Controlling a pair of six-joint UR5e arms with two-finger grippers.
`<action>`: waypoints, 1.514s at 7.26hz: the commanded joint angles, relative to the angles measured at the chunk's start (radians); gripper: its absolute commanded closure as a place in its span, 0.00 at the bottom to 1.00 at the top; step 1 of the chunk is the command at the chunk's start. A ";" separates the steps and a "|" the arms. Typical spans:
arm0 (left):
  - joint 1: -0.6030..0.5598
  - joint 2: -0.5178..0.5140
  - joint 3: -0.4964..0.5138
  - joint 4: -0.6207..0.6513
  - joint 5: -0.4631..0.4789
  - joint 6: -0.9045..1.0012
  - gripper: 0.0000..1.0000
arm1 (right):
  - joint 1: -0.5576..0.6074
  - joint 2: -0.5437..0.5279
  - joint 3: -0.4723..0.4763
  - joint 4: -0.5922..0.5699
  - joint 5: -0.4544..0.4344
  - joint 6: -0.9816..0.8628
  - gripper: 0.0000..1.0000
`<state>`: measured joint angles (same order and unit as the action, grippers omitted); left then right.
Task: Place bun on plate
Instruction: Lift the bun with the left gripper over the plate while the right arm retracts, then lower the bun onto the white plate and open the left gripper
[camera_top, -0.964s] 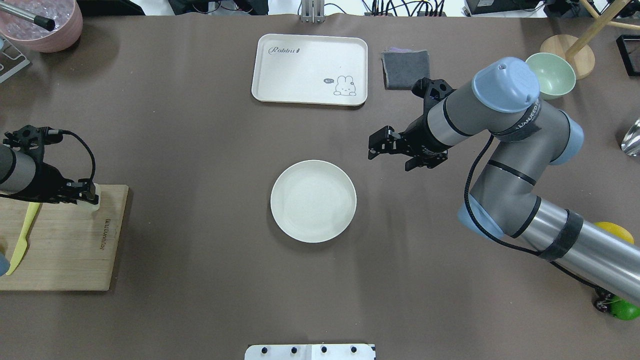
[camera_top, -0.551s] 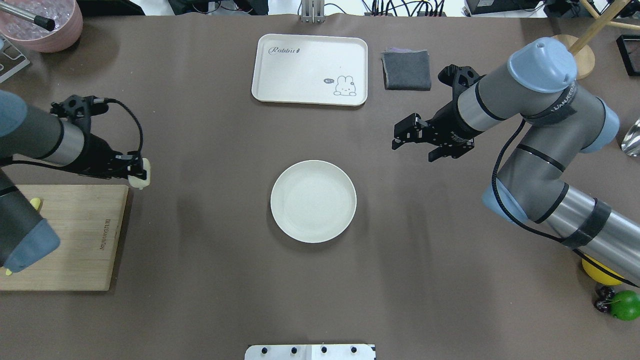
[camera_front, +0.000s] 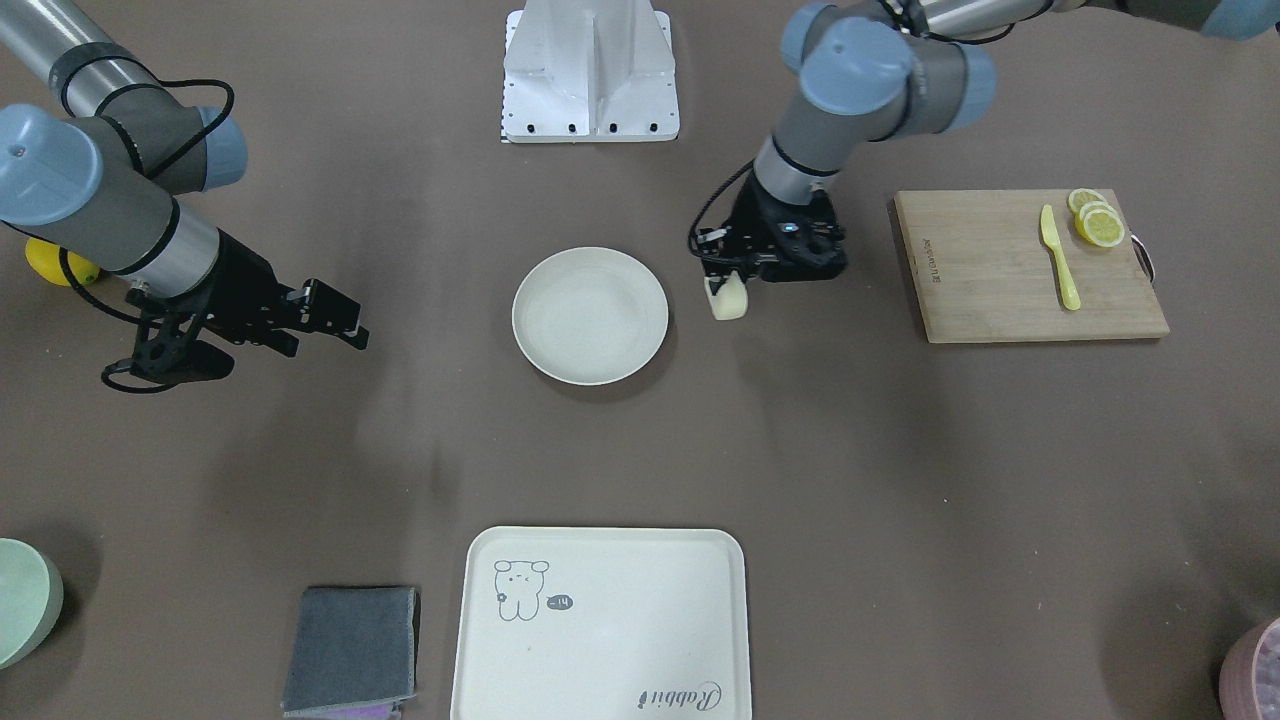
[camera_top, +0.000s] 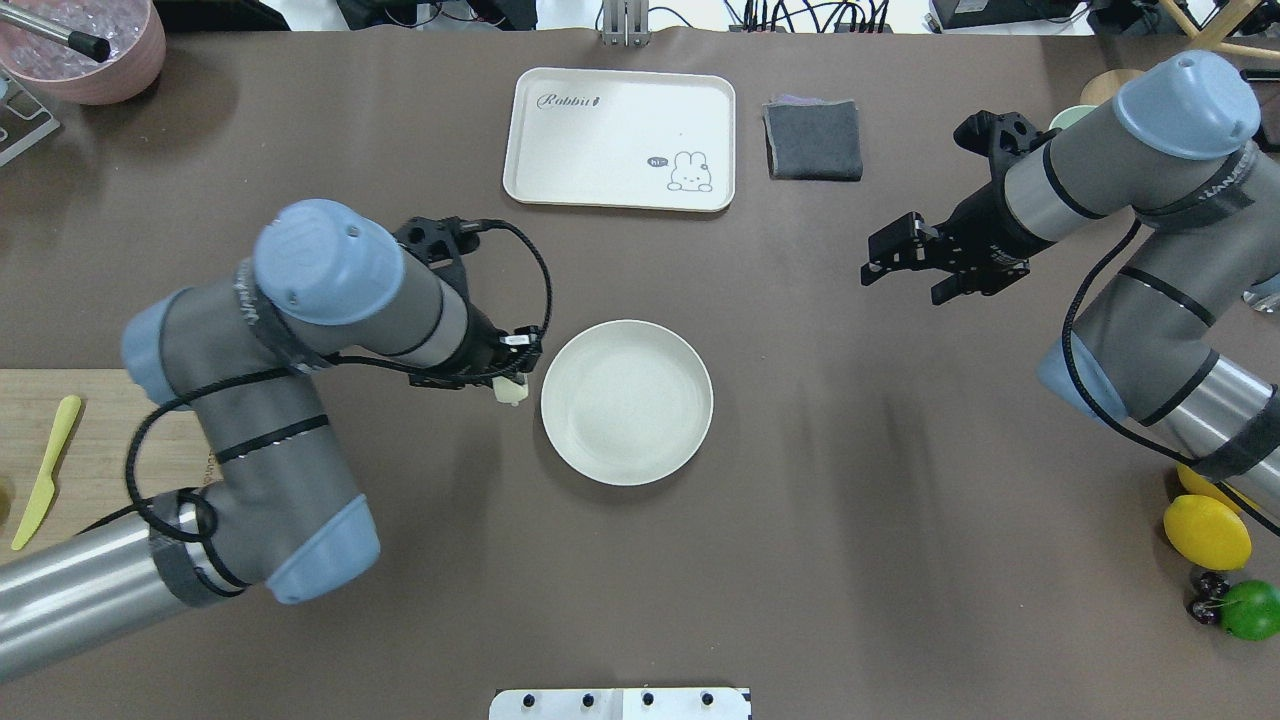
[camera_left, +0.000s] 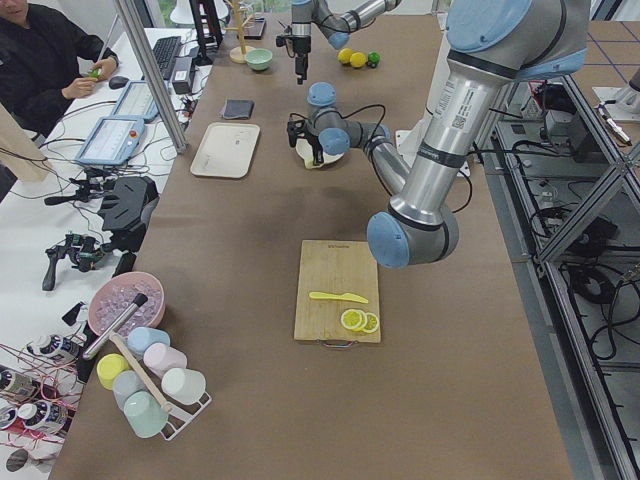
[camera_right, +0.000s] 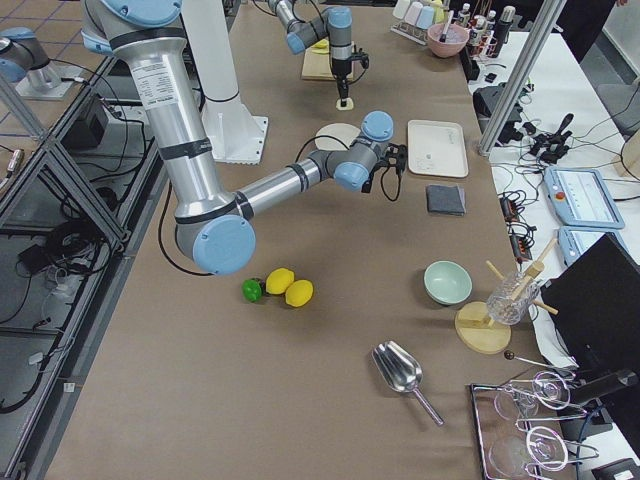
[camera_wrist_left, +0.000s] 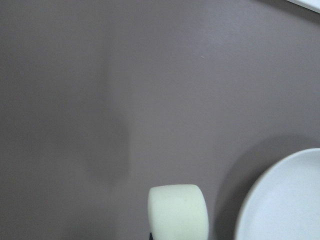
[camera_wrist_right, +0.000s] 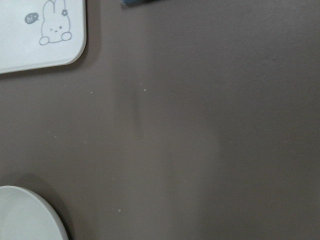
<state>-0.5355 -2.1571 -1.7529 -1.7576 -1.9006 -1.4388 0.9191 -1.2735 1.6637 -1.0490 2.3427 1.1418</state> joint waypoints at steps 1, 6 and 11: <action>0.081 -0.162 0.152 0.026 0.093 -0.055 0.69 | 0.061 -0.081 0.002 0.001 0.023 -0.127 0.00; 0.123 -0.228 0.291 -0.057 0.143 -0.087 0.41 | 0.110 -0.161 0.011 0.003 0.047 -0.237 0.00; 0.037 -0.113 0.067 0.051 0.105 -0.024 0.03 | 0.132 -0.174 0.019 0.003 0.047 -0.266 0.00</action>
<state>-0.4582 -2.3454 -1.5564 -1.7773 -1.7720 -1.5048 1.0391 -1.4423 1.6814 -1.0462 2.3906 0.8985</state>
